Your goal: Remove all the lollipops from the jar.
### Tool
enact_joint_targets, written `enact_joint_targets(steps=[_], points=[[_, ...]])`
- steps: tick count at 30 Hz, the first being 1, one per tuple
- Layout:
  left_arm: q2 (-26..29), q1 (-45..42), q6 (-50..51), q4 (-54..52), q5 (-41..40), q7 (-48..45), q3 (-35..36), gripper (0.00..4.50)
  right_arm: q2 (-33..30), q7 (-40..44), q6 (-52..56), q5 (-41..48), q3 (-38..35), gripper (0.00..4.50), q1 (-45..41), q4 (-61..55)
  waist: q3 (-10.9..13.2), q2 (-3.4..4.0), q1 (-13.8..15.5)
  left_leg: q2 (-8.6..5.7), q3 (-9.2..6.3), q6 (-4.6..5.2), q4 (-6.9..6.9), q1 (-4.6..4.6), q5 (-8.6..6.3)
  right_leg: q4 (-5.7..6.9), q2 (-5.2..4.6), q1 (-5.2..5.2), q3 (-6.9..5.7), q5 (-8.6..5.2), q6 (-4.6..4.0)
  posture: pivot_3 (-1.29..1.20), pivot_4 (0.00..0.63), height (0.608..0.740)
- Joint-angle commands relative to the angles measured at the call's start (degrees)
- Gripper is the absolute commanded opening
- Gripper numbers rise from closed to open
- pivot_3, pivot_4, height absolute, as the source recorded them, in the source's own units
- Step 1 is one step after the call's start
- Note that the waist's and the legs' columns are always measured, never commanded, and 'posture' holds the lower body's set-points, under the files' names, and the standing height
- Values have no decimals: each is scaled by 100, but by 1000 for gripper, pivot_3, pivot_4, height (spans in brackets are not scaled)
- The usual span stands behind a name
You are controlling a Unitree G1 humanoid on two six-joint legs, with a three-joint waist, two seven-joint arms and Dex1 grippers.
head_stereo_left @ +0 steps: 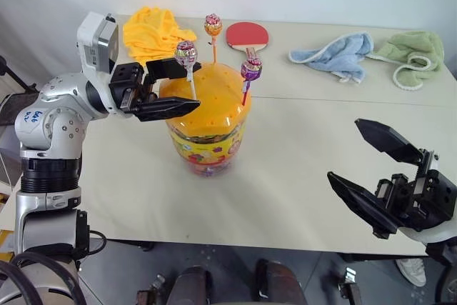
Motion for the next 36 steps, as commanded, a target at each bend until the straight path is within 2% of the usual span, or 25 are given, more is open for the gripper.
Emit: enact_joint_targets(steps=[1,9,10,18,21,25,28,30,33,36], points=[[-12,-149,-15,50,107,-77,9,2710,61,-62,-125,-58,181,4500,-95,-192,0,0,8,-1,0,0,0,-1,0,0,0,0,0,0,0,0,150,740],[-116,-256,-85,113,205,-152,9,138,99,-45,-173,-198,338,4500,-328,-49,0,-1,7,-1,0,0,1,-1,0,0,0,0,0,0,0,0,150,740],[-135,-265,-101,115,205,-169,20,44,110,-62,-177,-209,358,4500,-359,-42,0,-1,9,-1,-1,0,1,-1,0,0,0,0,0,0,0,0,150,740],[-403,-802,1096,554,-1104,528,1102,44,162,-72,-196,-191,528,4500,-589,89,3,-5,-7,2,-8,1,7,-6,0,1,0,0,-3,1,1,0,150,740],[-409,-883,1207,804,-1238,824,1431,44,147,-33,-204,-205,546,4500,-646,155,3,-5,-14,2,-10,1,3,-2,0,6,0,0,-4,1,1,0,150,740],[-35,-862,945,1603,-1000,1374,1994,44,67,78,-172,-169,594,4500,-944,396,3,-5,-44,4,-9,1,4,2,0,5,0,-1,-1,1,1,0,150,740],[1066,50,231,2356,373,1161,1465,44,1,228,-131,-191,664,4500,-1279,642,2,-3,-151,4,1,0,-5,5,0,9,1,-4,-3,1,1,0,150,740],[1605,947,-395,2541,1157,1058,1121,44,-82,489,-160,-381,728,4500,-1413,850,0,0,-207,3,18,0,-35,23,0,7,1,-10,2,1,1,0,150,740],[1895,2078,-433,2068,1476,979,1024,44,-233,613,53,-334,739,4500,-1410,1070,-2,-15,-162,5,38,0,-44,4,0,12,0,-43,2,1,1,0,150,740],[1931,3013,105,1290,1486,1468,1309,44,-416,830,175,-459,719,4500,-1355,1322,1,-58,-52,8,24,-2,-12,-40,-2,30,-1,-77,-2,1,1,0,150,740]])
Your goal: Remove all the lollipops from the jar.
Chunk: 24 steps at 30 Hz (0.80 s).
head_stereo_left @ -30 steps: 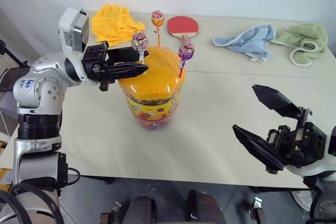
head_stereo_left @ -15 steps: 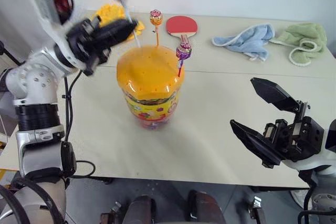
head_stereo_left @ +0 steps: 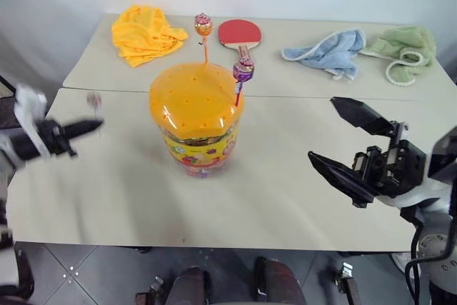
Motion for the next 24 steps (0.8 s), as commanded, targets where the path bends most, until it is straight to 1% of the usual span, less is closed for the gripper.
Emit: enact_joint_targets(steps=[1,3,5,7,8,9,11,13,14,15,17,18,19,23,24], points=[[217,752,519,-1228,36,490,445,44,-265,280,140,-137,-74,4500,80,171,-5,-19,56,1,-5,0,10,-15,-1,-4,0,-6,-3,0,0,0,150,740],[142,1350,858,-1854,-10,775,688,44,-516,355,325,-334,-65,4500,174,316,-7,-23,81,-1,-8,2,23,-28,-2,-9,-4,-7,2,1,2,0,150,740],[53,1716,1185,-2288,-96,967,894,44,-804,312,580,-568,-14,4500,233,408,-7,-22,82,0,-7,3,28,-25,-2,-8,-8,-4,6,2,2,0,150,740],[2,1998,1471,-2615,-186,1043,1033,44,-918,276,678,-721,44,4500,186,483,-7,-22,69,4,-2,3,27,-23,-2,-7,-7,-5,6,1,2,0,150,740],[-32,2087,1543,-2714,-208,1088,1091,518,-894,279,681,-708,58,4500,119,511,-7,-22,68,10,0,3,26,-17,-1,-4,-4,-5,7,1,1,0,150,740],[-64,2149,1598,-2795,-227,1134,1137,679,-864,299,680,-696,53,4500,81,526,-6,-20,67,12,5,2,23,-7,-1,1,-4,-4,10,0,0,0,150,740],[-88,2387,1494,-2858,-218,982,1192,1305,-793,299,735,-619,117,4500,-136,558,-5,-20,63,15,24,1,13,5,-2,7,-2,-5,21,-1,-3,0,150,740],[-169,2642,1105,-2858,-279,604,1353,1892,-707,278,827,-517,231,4500,-430,590,-5,-20,25,21,34,-4,10,13,-5,7,1,-7,22,-1,-3,0,150,740],[-294,2620,832,-2799,-393,449,1547,2184,-653,239,889,-458,263,4500,-577,602,-5,-19,10,27,36,-8,8,21,-8,7,1,-7,22,-2,-6,0,150,740],[-354,2575,771,-2719,-533,358,1729,2485,-617,199,967,-361,271,4500,-721,612,-5,-19,6,28,40,-8,5,24,-8,6,1,-8,21,-2,-6,0,150,740],[-464,2494,175,-2565,-535,108,1956,3104,-528,55,1157,-151,304,4500,-1086,670,-5,-20,3,37,47,-11,5,24,-9,9,4,-8,14,-4,-9,0,150,740],[-524,2456,66,-2616,-629,25,2045,3422,-474,3,1225,-76,323,4500,-1245,707,-5,-20,2,37,50,-12,7,23,-10,10,5,-8,13,-4,-11,0,150,740],[-622,2365,2,-2726,-787,1,2149,3422,-429,-63,1306,-8,348,4500,-1413,754,-5,-20,8,36,51,-12,7,23,-10,9,5,-9,13,-4,-11,0,150,740],[-1012,1823,462,-3330,-1865,316,2546,3422,-221,-347,1618,-8,641,4500,-2169,986,-5,-20,49,44,47,-12,13,22,-10,14,-1,-7,14,-3,-12,0,150,740],[-1172,1607,553,-3608,-2280,457,2591,3596,-122,-422,1674,-106,798,4500,-2372,1067,-6,-21,50,45,46,-12,14,22,-10,16,-3,-8,15,-2,-11,0,150,740]])
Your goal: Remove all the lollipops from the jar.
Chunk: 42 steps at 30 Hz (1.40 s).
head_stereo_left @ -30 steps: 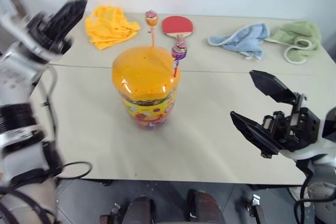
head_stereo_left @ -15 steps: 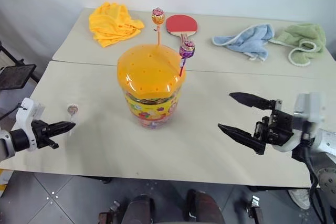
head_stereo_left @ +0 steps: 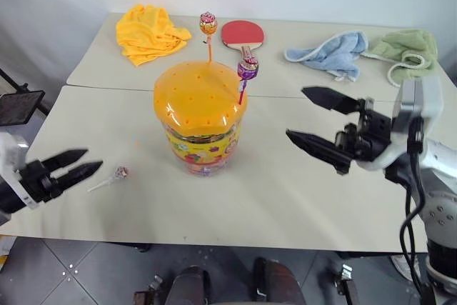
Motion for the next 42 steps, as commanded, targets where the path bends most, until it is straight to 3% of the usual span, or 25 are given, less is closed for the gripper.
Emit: enact_joint_targets(steps=[1,4,9,14,18,24,29,33,37,40,42], points=[[-446,-636,119,-947,-1352,408,312,3771,278,-244,151,-118,337,4500,-513,171,-1,-1,0,0,-1,0,0,-1,0,0,0,0,-1,0,0,0,150,740],[-958,-1232,45,-1547,-1979,922,133,4478,610,-414,196,-348,609,4500,-866,405,-3,-6,2,0,-7,0,9,-4,0,8,-3,0,-4,3,-1,0,150,740],[-1017,-1517,332,-1815,-2587,1335,-169,4478,850,-384,212,-568,787,4500,-1103,583,-4,-5,-117,-22,-7,0,-3,0,0,11,0,-2,-12,4,-1,0,150,740],[-867,-1542,329,-1659,-2649,1179,-323,4478,1145,-317,305,-633,1016,4500,-1327,625,-4,-5,-176,-17,-3,0,-1,1,0,5,8,-1,-7,4,-1,0,150,740],[-897,-1520,168,-1486,-2442,1011,-468,4500,1321,-175,237,-876,1246,3649,-1509,737,-4,-5,-190,-15,-1,-1,-1,2,0,5,13,-1,-8,3,-2,0,150,740],[-930,-1500,12,-1448,-2385,910,-567,4500,1493,-112,248,-1083,1336,1538,-1655,907,-4,-5,-166,-16,-4,-1,-1,-1,0,2,13,0,-10,3,-1,0,150,740],[-912,-1500,-13,-1426,-2436,806,-555,4500,1583,19,146,-1119,1300,51,-1663,928,-4,-5,-173,-16,-3,-2,-2,-1,-1,0,14,-1,-11,3,-1,0,150,740],[-905,-1538,11,-1392,-2509,722,-566,4500,1909,201,-261,-887,989,51,-1678,1030,-3,-5,-197,-15,-2,-2,-3,-1,-1,0,15,-1,-10,3,-1,0,150,740],[-863,-1595,24,-1358,-2484,575,-655,4500,2022,-96,-257,-238,127,51,-1924,1274,-3,-4,-192,-16,-3,-2,-3,-2,-1,0,16,-1,-10,3,-1,0,150,740],[-769,-1602,39,-1365,-2407,395,-743,4500,1503,-293,146,87,-457,51,-1968,1399,-3,-4,-156,-15,-6,-2,-2,-2,-1,1,16,0,-11,3,-1,0,150,740],[-540,-1515,55,-1387,-2224,74,-874,4500,453,-193,939,68,-679,51,-1601,1468,-2,-3,-122,-15,-6,-2,-3,-4,-1,-2,16,-1,-11,3,-1,0,150,740]])
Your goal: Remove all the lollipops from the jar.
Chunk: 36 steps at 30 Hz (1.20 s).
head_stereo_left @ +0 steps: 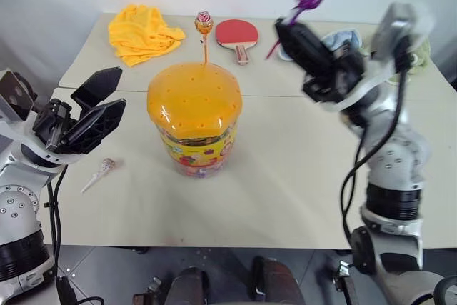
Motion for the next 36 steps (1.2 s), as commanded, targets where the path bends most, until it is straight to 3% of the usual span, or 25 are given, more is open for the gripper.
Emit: enact_joint_targets(steps=[1,5,9,15,18,22,27,31,36], points=[[377,68,-29,-144,219,-488,-119,4500,-1394,112,1059,78,-459,51,512,22,0,1,44,-1,0,0,-3,-1,0,-4,0,0,0,0,0,0,150,740],[1061,727,-480,-72,1112,-1571,-293,4500,-3593,136,2209,-1008,-272,51,2301,-11,1,4,54,-2,7,2,-17,-8,-6,-26,0,-2,-3,0,0,0,150,740],[1298,1036,-1079,352,1746,-2278,-485,4500,-4393,227,1604,-2269,135,51,3702,268,3,8,8,4,42,-1,-23,-5,-8,-41,5,-11,0,-1,-1,0,150,740],[1023,942,-1460,667,2116,-2408,-812,4500,-4064,363,841,-2893,226,51,4188,868,3,9,3,15,87,3,-4,13,-5,-49,9,-4,37,-2,-9,0,150,740],[906,898,-1413,645,2059,-2273,-794,4500,-3877,496,742,-2899,90,693,4243,994,3,9,19,19,80,0,-4,14,-6,-43,9,-4,32,-1,-9,0,150,740],[839,953,-1285,602,1918,-2099,-637,4500,-3702,1092,14,-2699,-441,1970,4307,952,3,9,26,19,71,-3,-8,13,-8,-39,9,-5,21,0,-8,0,150,740],[797,1011,-1055,579,1672,-1906,-416,4500,-3029,2080,-1175,-1891,-1112,3526,3667,884,3,9,17,20,68,-3,-1,14,-8,-41,10,0,21,0,-7,0,150,740],[321,758,-576,769,671,-784,383,4500,-2217,1159,136,-467,-444,3526,1448,21,17,31,-95,35,44,-3,2,26,-8,-30,11,-2,37,7,-19,0,150,740],[4,695,-405,785,330,-117,706,4500,-1077,-201,1116,-1001,809,3526,-543,421,15,31,-130,34,2,-18,1,29,-11,27,9,-12,10,7,-23,0,150,740]])
